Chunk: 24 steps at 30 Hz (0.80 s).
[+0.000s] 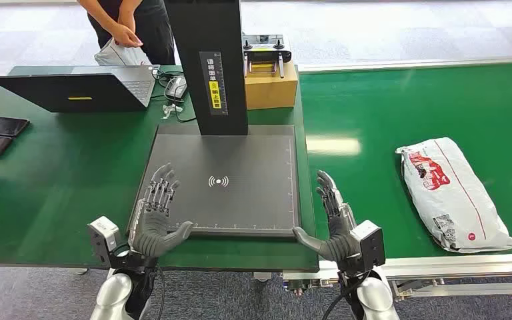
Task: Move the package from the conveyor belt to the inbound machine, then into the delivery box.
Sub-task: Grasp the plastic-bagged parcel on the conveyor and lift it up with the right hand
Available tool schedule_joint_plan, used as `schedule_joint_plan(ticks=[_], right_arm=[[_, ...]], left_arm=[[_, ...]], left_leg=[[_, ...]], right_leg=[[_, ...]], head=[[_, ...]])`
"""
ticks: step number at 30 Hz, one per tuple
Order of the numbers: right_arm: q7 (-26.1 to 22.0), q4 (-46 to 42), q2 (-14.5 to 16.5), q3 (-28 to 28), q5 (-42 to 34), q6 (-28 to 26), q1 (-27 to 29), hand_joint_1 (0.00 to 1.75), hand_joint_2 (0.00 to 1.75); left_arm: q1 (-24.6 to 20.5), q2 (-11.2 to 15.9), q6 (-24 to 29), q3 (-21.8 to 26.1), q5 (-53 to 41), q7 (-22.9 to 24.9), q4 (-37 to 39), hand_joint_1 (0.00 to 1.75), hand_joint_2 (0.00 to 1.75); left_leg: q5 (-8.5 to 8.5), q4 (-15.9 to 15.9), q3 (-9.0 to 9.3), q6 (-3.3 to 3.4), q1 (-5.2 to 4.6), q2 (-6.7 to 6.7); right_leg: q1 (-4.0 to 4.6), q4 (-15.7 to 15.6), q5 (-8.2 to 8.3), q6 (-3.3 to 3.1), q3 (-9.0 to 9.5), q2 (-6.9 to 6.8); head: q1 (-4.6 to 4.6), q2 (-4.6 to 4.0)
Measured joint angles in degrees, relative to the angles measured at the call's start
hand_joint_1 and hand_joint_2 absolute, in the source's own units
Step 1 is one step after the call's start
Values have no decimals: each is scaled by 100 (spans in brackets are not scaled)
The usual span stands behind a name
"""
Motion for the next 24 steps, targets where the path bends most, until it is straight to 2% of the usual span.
schedule_joint_plan(ticks=[8,12,16,24], right_arm=[[326,-208,-3,-107,749,-495,-15,0,175],[394,-154,-132,-366,1274,-805,-267,0,175],[478,409,-495,-674,2002,-1257,-969,0,175],[1041,2282,-1347,-887,3715,-2082,-2586,0,175]], left_arm=[[32,-1,-68,-60,-108,56,-7,0,175],[53,-2,-74,-98,-201,75,-50,0,175],[64,-11,-74,-103,-266,76,-96,0,175],[41,-57,-83,-100,-351,110,-106,0,175]], left_leg=[[0,1,0,0,-1,0],[0,3,-1,0,-2,0],[2,12,-4,4,-2,1],[9,23,-11,14,-5,-1]], right_leg=[[-1,0,0,0,0,0],[-2,0,2,3,1,0],[-3,0,8,10,1,1],[-7,0,17,23,-1,-1]], head=[[0,0],[0,0],[1,0],[2,0]])
